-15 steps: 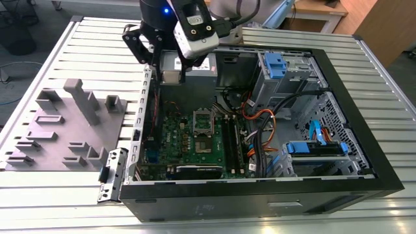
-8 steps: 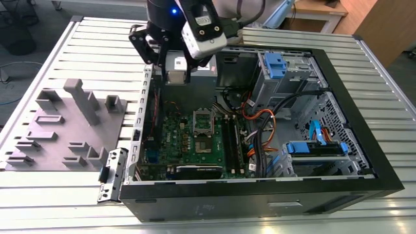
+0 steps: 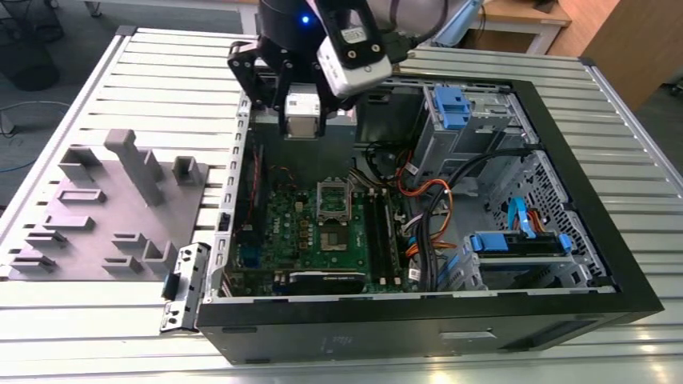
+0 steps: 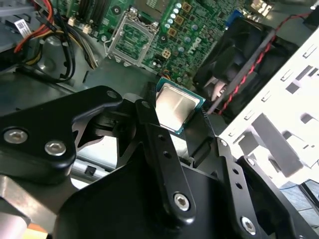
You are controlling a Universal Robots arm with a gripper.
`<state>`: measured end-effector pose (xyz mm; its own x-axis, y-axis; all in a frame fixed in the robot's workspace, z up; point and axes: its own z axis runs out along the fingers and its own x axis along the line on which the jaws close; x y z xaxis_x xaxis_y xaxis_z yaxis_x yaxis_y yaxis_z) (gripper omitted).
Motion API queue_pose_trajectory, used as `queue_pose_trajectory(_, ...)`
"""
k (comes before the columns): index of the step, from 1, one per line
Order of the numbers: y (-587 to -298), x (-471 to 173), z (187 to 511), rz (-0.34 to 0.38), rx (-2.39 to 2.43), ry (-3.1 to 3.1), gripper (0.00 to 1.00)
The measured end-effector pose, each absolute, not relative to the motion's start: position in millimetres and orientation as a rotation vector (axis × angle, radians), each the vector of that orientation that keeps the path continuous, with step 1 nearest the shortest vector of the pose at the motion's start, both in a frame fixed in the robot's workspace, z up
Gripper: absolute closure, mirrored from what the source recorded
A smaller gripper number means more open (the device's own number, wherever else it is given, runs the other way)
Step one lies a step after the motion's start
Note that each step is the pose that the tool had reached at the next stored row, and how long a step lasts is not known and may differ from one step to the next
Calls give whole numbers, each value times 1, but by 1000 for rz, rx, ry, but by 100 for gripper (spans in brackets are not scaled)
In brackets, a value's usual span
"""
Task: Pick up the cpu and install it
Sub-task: 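Pick up the cpu and move it towards the insertion slot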
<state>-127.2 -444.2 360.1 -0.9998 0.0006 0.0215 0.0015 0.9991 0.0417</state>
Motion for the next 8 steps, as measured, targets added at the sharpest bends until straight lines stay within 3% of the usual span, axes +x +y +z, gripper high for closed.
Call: queue_pose_trajectory(8,-444,-113,360,-65,-2,-3119,53)
